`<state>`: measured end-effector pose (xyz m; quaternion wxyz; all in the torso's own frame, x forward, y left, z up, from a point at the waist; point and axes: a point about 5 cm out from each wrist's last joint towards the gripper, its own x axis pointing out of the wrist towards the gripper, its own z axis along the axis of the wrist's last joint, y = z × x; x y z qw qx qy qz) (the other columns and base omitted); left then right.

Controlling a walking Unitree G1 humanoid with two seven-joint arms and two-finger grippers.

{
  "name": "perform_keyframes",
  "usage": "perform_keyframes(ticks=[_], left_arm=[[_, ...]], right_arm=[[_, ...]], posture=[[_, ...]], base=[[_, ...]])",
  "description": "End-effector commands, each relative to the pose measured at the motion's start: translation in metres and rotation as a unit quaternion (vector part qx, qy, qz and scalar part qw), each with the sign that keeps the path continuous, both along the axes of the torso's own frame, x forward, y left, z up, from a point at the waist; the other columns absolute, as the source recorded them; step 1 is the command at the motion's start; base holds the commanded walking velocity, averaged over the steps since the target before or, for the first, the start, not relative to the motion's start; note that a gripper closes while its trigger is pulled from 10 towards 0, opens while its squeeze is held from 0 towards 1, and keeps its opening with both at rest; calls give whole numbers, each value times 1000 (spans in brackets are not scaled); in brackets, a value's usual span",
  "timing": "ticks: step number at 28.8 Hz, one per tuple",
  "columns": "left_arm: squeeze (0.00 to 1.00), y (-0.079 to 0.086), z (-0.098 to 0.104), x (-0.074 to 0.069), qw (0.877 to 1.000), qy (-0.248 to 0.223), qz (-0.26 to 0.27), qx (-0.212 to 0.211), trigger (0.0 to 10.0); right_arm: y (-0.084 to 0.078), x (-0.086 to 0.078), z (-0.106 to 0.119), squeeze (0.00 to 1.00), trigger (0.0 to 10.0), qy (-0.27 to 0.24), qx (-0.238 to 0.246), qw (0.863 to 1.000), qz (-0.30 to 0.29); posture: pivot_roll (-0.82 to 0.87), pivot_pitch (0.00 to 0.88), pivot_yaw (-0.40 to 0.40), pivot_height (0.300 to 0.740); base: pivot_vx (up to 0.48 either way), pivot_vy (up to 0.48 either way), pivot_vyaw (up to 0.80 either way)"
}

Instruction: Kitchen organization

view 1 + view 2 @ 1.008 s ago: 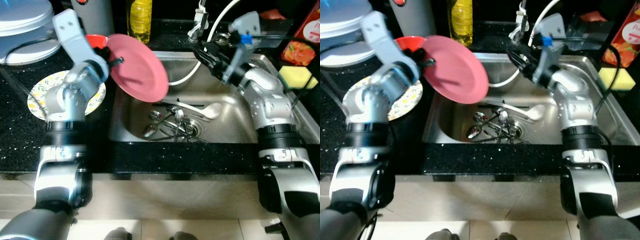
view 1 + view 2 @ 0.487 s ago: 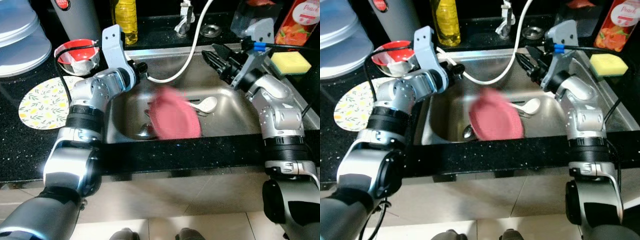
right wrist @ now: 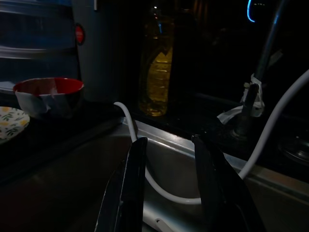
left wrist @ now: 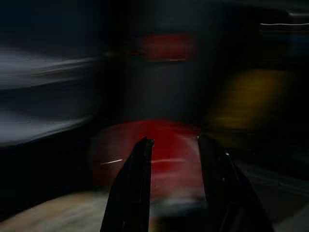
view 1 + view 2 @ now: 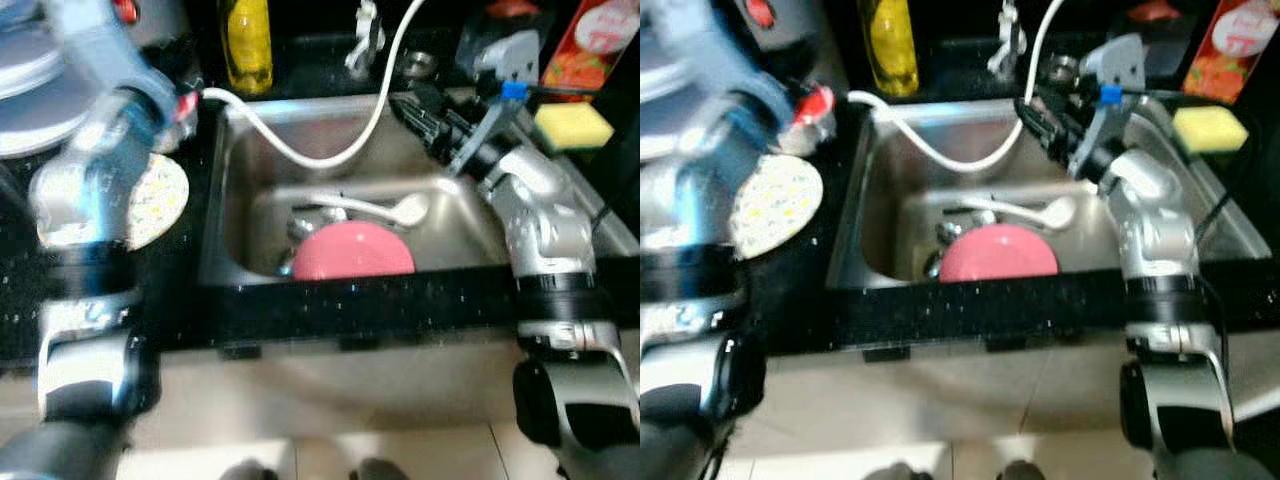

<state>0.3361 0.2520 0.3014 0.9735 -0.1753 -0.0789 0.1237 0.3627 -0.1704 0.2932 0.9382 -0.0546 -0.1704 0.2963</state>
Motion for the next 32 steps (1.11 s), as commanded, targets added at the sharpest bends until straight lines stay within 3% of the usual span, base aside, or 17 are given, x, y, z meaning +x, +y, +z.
perform_keyframes(ticks=[1, 2, 4, 5, 10, 12, 13, 15, 16, 18, 21, 27, 28, 29, 30, 31, 32], left_arm=[[0, 33, -10, -19, 995, 31, 91, -14, 10000], [0, 33, -10, -19, 995, 31, 91, -14, 10000], [0, 52, -26, -35, 988, 56, 138, -45, 10000], [1000, 60, -35, -43, 982, 68, 162, -69, 10000], [1000, 66, -52, -57, 969, 86, 198, -122, 10000], [1000, 61, -62, -61, 961, 93, 191, -178, 10000], [0, 58, -66, -61, 958, 94, 182, -199, 10000], [0, 49, -72, -58, 953, 96, 138, -252, 10000], [0, 49, -72, -58, 953, 96, 138, -252, 10000], [0, 36, -76, -53, 952, 102, 81, -278, 10000], [0, 20, -82, -51, 950, 121, 31, -285, 10000], [0, 11, -90, -49, 945, 142, 8, -295, 10000], [0, 10, -93, -49, 943, 152, 2, -295, 8902], [0, 5, -103, -48, 942, 184, -25, -279, 4745], [0, 1, -108, -48, 942, 201, -47, -264, 2941], [0, 1, -108, -48, 942, 201, -47, -264, 2941], [0, -3, -114, -51, 941, 219, -66, -250, 431]], right_arm=[[11, 2, 3, 0, 10000, -4, -3, 1000, 22], [11, 2, 3, 0, 10000, -4, -3, 1000, 22], [17, 3, 3, 0, 10000, -3, -3, 999, 35], [22, 4, 3, 0, 10000, -4, -5, 999, 46], [33, 4, 7, 0, 10000, -9, -9, 997, 72], [39, 5, 9, 0, 10000, -12, -7, 996, 85], [41, 6, 9, 0, 10000, -12, -7, 996, 87], [44, 7, 9, 0, 10000, -12, -7, 996, 93], [44, 7, 9, 0, 10000, -12, -7, 996, 93], [45, 7, 9, 0, 10000, -12, -7, 995, 96], [44, 7, 9, 0, 10000, -13, -7, 995, 96], [41, 7, 8, 0, 10000, -13, -6, 996, 92], [41, 7, 8, 0, 10000, -13, -6, 996, 91], [39, 7, 8, 0, 10000, -14, -6, 996, 88], [38, 7, 8, 0, 10000, -15, -5, 996, 87], [38, 7, 8, 0, 10000, -15, -5, 996, 87], [38, 6, 8, 0, 10000, -15, -5, 996, 85]], posture=[[50, 72, 25, 740], [50, 72, 25, 740], [66, 71, 16, 740], [71, 69, 11, 740], [84, 66, 0, 740], [97, 61, -11, 740], [97, 61, -11, 740], [104, 57, -21, 740], [104, 57, -21, 740], [102, 56, -20, 740], [95, 58, -16, 740], [89, 59, -11, 740], [80, 61, -3, 740], [78, 61, -1, 740], [78, 61, -1, 740], [78, 61, -1, 740], [67, 65, 10, 740]], base=[[0, 0, 0], [0, 0, 0], [0, 0, 0], [0, 0, 0], [0, 0, 0], [0, 0, 0], [0, 0, 0], [0, 0, 0], [0, 0, 0], [0, 0, 0], [0, 0, 0], [0, 0, 0], [0, 0, 0], [0, 0, 0], [0, 0, 0], [0, 0, 0], [0, 0, 0]])
